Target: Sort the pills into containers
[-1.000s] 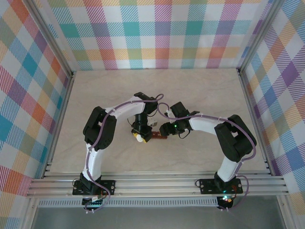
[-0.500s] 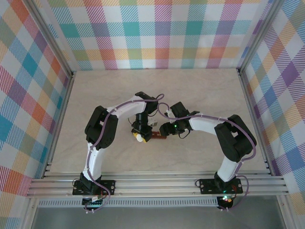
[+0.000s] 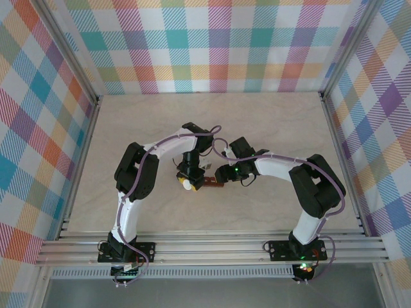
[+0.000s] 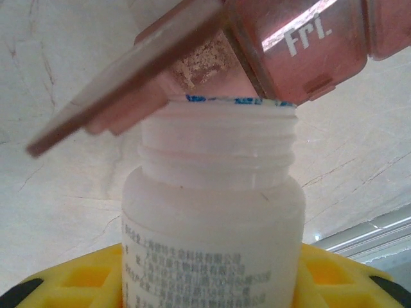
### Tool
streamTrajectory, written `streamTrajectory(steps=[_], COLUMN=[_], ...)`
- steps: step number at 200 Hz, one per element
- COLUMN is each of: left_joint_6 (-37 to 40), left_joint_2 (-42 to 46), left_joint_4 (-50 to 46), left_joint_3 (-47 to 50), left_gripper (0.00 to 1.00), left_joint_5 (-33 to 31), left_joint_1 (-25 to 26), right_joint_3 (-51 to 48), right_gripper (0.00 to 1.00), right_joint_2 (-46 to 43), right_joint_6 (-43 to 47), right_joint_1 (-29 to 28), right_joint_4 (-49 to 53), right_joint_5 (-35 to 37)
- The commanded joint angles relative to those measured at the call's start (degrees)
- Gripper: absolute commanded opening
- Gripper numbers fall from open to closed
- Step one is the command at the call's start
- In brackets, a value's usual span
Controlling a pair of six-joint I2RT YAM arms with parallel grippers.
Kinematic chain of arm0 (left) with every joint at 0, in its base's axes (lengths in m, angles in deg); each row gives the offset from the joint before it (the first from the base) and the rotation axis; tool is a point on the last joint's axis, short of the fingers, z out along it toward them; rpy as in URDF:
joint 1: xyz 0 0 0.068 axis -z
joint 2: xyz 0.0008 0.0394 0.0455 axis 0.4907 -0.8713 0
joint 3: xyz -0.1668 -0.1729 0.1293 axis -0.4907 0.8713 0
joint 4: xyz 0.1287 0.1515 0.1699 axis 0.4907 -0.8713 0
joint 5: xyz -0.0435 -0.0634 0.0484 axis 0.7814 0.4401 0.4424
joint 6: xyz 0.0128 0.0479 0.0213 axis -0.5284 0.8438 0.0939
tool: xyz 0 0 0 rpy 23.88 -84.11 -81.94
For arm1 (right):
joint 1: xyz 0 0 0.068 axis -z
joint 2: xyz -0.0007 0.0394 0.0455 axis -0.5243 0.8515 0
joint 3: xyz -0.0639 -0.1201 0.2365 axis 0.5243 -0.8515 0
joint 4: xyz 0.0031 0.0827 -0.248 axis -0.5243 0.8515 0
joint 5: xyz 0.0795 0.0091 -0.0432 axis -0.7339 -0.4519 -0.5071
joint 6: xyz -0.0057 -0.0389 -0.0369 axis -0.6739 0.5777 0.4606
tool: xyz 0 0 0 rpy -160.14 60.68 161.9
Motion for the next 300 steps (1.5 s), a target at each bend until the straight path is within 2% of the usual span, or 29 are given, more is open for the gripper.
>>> streamTrajectory(steps=[1, 300], left_joint_6=[-0.7, -1.0], left_joint_2=[-0.5, -1.2], left_joint_4=[-2.6, -2.3], left_joint_3=[-1.4, -0.4], left_gripper=[0.00, 0.00], left_joint_5=[-0.9, -0.5], left_joint_1=[-0.3, -0.4], right_joint_3=[0.5, 0.3], right_gripper=[0.66, 0.66], right_joint_2=[1.4, 0.7], right_joint_6=[0.1, 0.0], right_joint_1=[-0.6, -0.7], right_joint_4=[0.8, 0.7], right_joint_5=[-1.3, -1.4])
